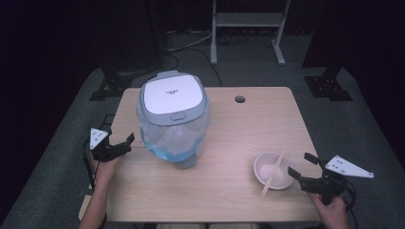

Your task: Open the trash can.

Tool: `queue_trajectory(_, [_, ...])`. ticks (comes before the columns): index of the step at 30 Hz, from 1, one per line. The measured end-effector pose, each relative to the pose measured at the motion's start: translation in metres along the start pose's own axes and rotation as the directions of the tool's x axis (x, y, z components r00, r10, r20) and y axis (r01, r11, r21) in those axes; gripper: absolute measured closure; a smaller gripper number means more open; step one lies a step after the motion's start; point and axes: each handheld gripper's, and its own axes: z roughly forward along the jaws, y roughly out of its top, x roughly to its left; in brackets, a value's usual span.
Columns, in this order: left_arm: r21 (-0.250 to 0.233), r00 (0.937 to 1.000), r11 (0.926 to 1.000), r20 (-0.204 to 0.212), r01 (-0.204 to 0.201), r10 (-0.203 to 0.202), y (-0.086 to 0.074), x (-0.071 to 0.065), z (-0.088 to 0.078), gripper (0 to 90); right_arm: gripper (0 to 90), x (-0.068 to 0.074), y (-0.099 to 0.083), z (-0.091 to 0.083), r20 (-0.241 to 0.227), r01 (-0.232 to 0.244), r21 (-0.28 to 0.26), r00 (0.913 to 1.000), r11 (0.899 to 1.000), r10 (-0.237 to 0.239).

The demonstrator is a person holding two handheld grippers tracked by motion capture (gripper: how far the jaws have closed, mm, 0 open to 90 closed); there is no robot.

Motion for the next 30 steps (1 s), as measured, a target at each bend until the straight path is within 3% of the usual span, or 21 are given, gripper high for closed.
queue_trajectory(13, [-0.005, 1.0, 1.0, -0.002, 0.007, -0.007, 0.032, 0.007, 0.06, 6.0, 12.4, 0.001, -0.005, 0.008, -0.029, 0.009, 0.047, 0.9996, 0.999, -0.008])
queue_trajectory(18, [-0.003, 0.9991, 0.9998, 0.039, -0.017, 0.017, 0.038, 0.007, 0.076, 6.1, 12.4, 0.001, -0.006, 0.01, -0.033, 0.022, 0.054, 0.9992, 0.998, -0.021])
queue_trajectory(21, [0.0, 0.995, 0.9995, 0.095, -0.031, 0.031, 0.039, 0.006, 0.083, 7.9, 12.4, -0.001, -0.006, 0.01, -0.032, 0.021, 0.051, 0.9993, 0.998, -0.02])
queue_trajectory(26, [-0.003, 0.9878, 0.9994, 0.152, -0.033, 0.033, 0.04, 0.002, 0.091, 8.0, 12.4, -0.005, -0.006, 0.009, -0.033, 0.0, 0.042, 0.9995, 0.999, 0.001])
queue_trajectory(30, [-0.012, 0.9692, 0.9978, 0.237, -0.066, 0.066, 0.039, -0.006, 0.096, 7.9, 12.4, -0.007, -0.006, 0.008, -0.04, 0.001, 0.046, 0.9992, 0.999, 0.001])
